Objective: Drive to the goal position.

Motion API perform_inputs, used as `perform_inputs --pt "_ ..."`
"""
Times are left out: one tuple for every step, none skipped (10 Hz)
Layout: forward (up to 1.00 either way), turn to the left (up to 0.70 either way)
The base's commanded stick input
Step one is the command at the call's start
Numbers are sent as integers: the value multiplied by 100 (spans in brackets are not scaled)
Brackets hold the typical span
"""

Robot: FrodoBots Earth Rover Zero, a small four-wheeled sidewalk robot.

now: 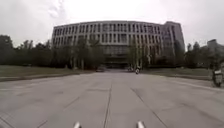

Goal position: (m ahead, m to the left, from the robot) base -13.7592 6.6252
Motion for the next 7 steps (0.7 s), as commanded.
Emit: perform_inputs --pt "85 -3" --pt "85 0" --pt "85 0" --pt "85 0" --pt "85 0" --pt "85 0" --pt "85 0"
